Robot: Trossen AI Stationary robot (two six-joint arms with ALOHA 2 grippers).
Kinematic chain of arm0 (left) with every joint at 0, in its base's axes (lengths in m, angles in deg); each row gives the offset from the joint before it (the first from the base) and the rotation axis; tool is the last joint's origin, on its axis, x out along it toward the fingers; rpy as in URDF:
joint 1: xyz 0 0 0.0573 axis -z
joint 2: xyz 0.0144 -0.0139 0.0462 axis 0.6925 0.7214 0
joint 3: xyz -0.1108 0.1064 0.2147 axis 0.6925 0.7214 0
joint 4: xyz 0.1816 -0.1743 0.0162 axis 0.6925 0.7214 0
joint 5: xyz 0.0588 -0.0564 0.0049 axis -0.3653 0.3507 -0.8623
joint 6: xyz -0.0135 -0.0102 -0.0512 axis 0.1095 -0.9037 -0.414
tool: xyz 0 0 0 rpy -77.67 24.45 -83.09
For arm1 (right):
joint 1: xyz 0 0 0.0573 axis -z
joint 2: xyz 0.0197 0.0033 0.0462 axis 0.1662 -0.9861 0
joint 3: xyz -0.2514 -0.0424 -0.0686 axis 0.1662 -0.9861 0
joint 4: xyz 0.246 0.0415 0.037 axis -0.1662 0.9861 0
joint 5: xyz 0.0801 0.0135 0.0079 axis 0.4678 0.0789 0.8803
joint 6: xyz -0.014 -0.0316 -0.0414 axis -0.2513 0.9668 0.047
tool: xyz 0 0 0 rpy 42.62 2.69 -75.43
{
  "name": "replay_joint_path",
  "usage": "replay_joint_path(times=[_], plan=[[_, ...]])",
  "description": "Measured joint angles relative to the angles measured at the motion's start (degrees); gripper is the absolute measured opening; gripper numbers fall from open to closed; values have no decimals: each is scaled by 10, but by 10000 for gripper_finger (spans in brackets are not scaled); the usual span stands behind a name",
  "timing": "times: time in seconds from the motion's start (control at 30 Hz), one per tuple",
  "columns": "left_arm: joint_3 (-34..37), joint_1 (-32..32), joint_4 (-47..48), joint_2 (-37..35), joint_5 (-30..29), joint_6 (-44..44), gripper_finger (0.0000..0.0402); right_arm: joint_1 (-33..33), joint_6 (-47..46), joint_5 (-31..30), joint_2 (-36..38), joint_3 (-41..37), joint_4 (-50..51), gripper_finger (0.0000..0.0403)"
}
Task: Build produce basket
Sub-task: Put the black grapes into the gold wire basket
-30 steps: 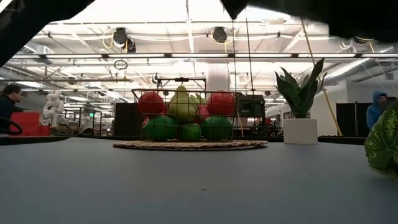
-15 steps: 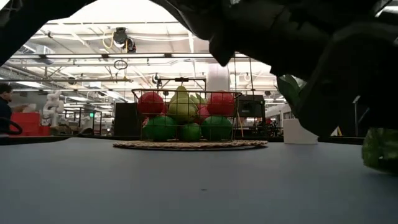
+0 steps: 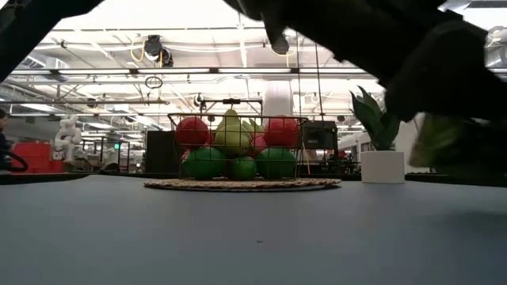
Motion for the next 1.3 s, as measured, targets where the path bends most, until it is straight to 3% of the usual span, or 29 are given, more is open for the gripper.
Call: replay_joint_path(times=[0.13, 0.33, 0.5, 0.87, 1.0, 1.13, 1.3], plan=[[0, -1, 127, -36, -94, -13, 25, -13, 0, -3, 18, 0, -1, 265], [0, -12, 252, -72, -237, -52, 21, -41, 12, -72, 29, 0, 0, 265], [0, -25, 330, -112, -286, -50, 20, -59, 14, -75, 29, 0, 0, 265], [0, -132, 457, -237, -277, -34, 20, -77, 31, -103, 34, 0, 16, 265], [0, -202, 484, -295, -218, -26, 22, -77, 30, -103, 46, 0, 28, 265], [-1, -290, 479, -317, -118, -57, 29, -75, 29, -104, 58, 0, 31, 265], [95, -346, 382, -313, -63, -67, 27, -72, 10, -104, 65, 0, 38, 265]])
